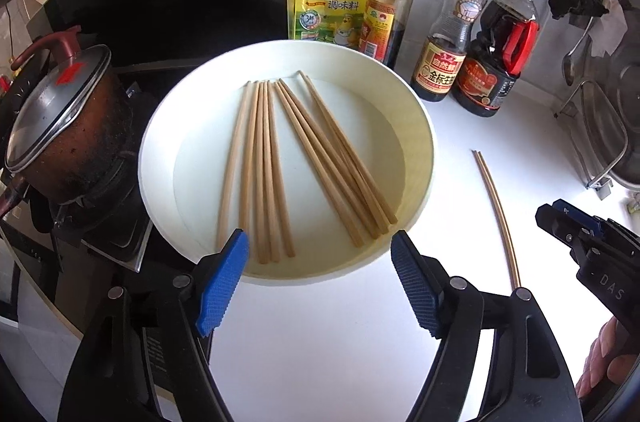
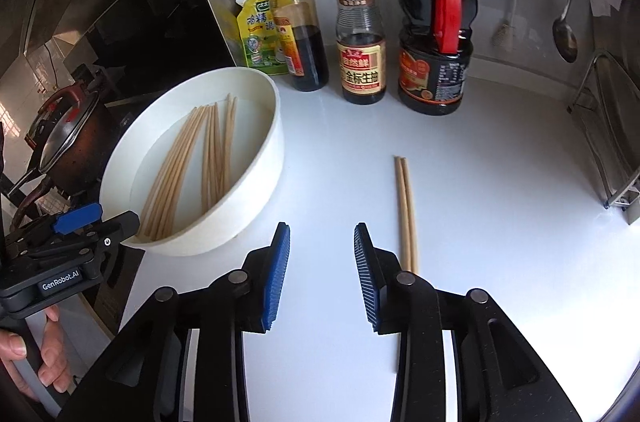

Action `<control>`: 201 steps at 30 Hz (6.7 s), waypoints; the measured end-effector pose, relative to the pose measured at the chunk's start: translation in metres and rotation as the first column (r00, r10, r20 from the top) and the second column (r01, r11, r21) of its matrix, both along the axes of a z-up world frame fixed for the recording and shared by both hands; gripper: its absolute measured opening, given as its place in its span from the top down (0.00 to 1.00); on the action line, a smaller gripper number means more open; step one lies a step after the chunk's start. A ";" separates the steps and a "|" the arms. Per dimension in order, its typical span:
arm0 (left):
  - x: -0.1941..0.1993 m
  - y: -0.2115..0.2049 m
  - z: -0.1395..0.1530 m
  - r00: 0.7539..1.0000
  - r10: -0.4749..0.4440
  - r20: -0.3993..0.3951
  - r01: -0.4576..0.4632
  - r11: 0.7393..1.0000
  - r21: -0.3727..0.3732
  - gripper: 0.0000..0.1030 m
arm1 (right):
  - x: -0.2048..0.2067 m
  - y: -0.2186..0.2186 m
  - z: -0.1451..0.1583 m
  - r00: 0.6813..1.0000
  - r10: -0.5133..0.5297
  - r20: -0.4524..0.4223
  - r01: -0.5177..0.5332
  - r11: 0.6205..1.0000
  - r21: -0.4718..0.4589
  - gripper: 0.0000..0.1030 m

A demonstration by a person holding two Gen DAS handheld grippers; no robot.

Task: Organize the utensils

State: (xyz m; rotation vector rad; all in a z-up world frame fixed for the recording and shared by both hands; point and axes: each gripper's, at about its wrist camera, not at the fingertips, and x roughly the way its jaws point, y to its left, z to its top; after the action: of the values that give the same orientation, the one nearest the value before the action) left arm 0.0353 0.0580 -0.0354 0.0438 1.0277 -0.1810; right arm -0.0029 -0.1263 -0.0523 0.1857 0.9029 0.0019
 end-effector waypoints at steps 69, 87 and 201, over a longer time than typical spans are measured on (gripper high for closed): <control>-0.019 -0.191 -0.092 0.992 -0.125 -0.035 0.125 0.992 0.017 0.16 | -0.036 -0.140 -0.110 0.998 -0.041 -0.046 0.033 0.986 -0.164 0.94; -0.009 -0.211 -0.113 0.992 -0.117 -0.046 0.120 0.990 0.076 0.25 | -0.028 -0.146 -0.111 0.999 -0.026 -0.038 0.019 0.985 -0.171 0.61; 0.029 0.046 0.037 0.961 0.268 0.069 -0.272 0.960 0.063 0.14 | 0.082 0.087 0.028 0.960 0.275 0.047 -0.277 0.960 0.032 0.50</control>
State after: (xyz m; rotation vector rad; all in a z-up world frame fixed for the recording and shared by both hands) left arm 0.0646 0.1039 0.0019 -0.0263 0.9692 0.1058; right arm 0.0794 -0.0390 -0.0243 0.0937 0.8815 0.2819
